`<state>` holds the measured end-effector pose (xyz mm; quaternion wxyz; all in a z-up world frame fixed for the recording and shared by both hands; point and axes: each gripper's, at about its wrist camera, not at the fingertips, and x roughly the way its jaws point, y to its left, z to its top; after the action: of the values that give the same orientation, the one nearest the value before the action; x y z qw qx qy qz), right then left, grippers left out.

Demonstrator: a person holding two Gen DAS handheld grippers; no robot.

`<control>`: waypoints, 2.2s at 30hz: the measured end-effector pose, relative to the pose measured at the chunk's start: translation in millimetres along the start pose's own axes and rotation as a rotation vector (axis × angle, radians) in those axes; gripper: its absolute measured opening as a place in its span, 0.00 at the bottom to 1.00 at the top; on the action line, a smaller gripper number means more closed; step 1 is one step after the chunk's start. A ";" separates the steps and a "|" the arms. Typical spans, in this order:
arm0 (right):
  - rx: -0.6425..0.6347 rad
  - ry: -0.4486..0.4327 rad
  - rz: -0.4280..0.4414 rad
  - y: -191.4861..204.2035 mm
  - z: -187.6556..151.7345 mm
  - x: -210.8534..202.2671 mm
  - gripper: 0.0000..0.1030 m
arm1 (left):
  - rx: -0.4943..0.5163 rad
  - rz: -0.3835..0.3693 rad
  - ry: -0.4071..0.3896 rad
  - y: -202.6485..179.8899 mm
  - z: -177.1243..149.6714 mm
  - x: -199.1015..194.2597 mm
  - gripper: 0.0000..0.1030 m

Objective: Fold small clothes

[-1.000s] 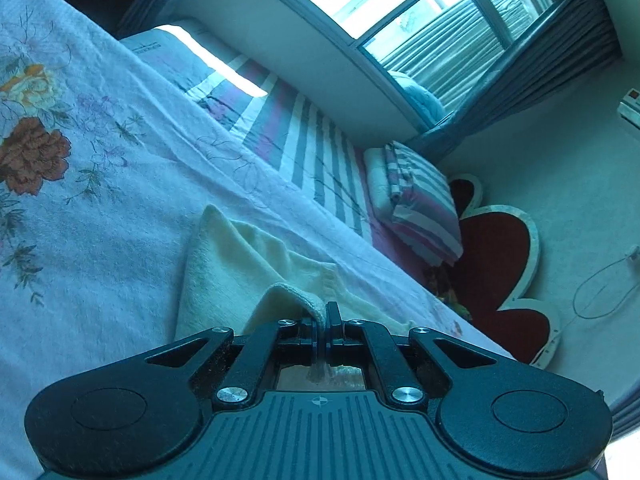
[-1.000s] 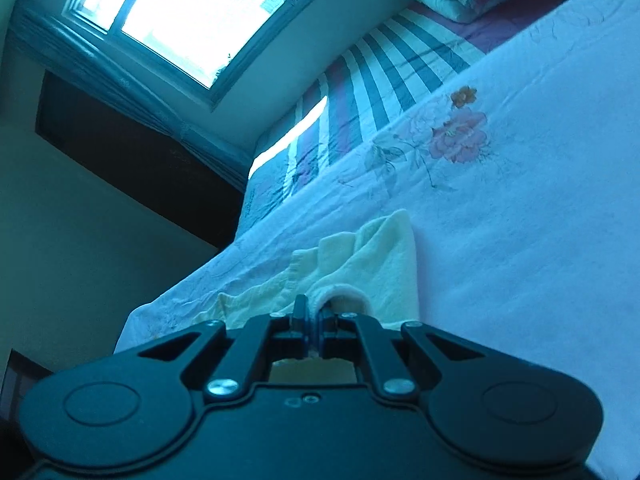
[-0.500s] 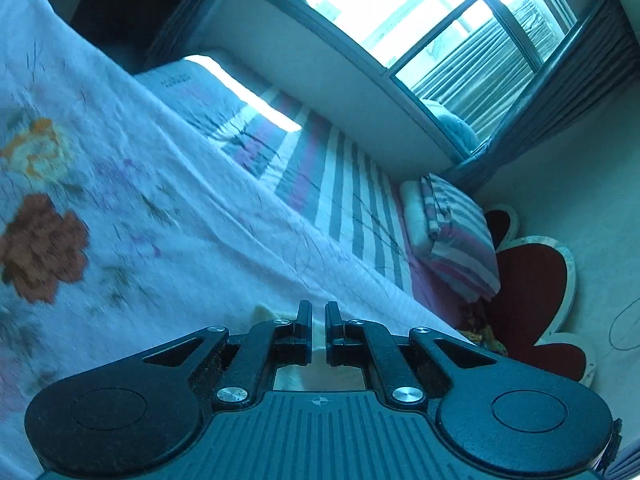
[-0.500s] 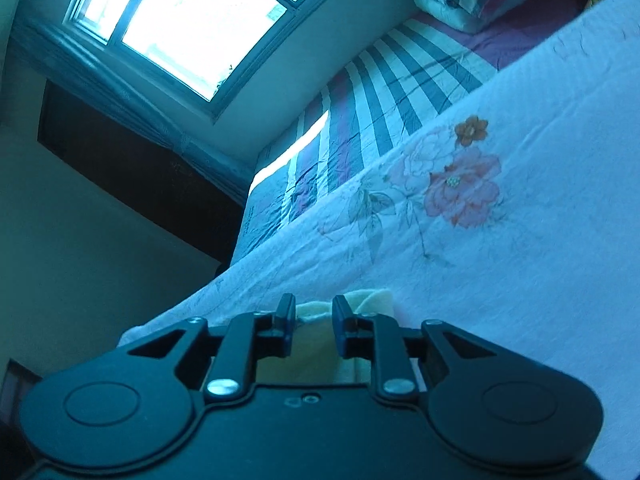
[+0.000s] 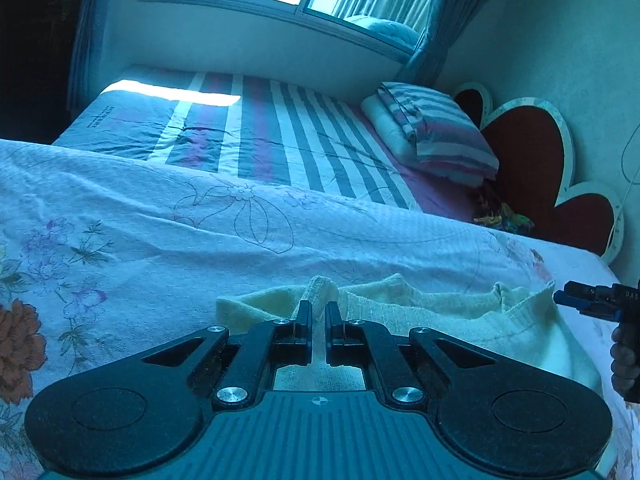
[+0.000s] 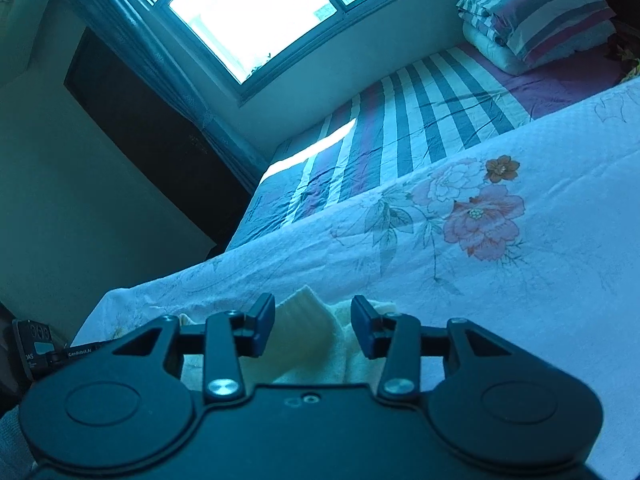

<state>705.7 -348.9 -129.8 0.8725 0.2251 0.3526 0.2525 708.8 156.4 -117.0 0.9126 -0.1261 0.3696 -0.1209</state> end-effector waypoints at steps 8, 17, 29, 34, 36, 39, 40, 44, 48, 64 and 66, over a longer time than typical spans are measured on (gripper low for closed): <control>-0.081 0.060 -0.029 4.7 2.2 26.0 0.39 | 0.028 -0.005 0.032 3.1 3.0 11.4 0.04; -0.102 0.074 -0.006 4.9 1.4 26.6 0.35 | 0.052 -0.011 0.014 -3.5 3.0 11.2 0.72; -0.246 0.019 -0.034 22.1 -4.2 21.2 0.05 | 0.038 -0.093 -0.073 -8.9 -0.9 4.3 0.02; -0.237 -0.054 -0.005 24.9 6.4 4.6 0.04 | 0.002 -0.138 -0.170 -5.5 5.1 -12.3 0.02; -0.226 -0.063 -0.012 21.6 9.0 3.7 0.04 | -0.017 -0.133 -0.181 -0.4 6.0 -11.9 0.02; -0.211 -0.027 -0.057 13.2 6.7 13.9 0.04 | -0.038 -0.089 -0.114 7.5 1.7 3.4 0.02; -0.210 0.001 -0.088 10.0 1.4 21.5 0.04 | -0.027 -0.049 -0.064 8.7 -1.8 13.5 0.02; -0.218 0.017 -0.138 7.2 -10.8 30.7 0.08 | -0.019 0.011 -0.054 7.0 -10.2 21.9 0.11; -0.232 -0.065 -0.165 22.5 -14.3 -5.5 0.19 | -0.019 0.084 -0.187 -7.5 -16.4 -21.1 0.53; -0.399 0.028 -0.151 85.5 -65.7 -18.1 0.25 | 0.240 0.084 -0.156 -97.3 -68.5 -52.4 0.66; -0.435 0.023 -0.102 105.3 -59.7 -2.9 0.28 | 0.257 0.099 -0.158 -103.2 -52.4 -41.3 0.66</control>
<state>630.8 -256.7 -107.0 0.9082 0.0106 0.3105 0.2806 630.0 65.1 -93.9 0.9523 0.0007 0.2838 -0.1119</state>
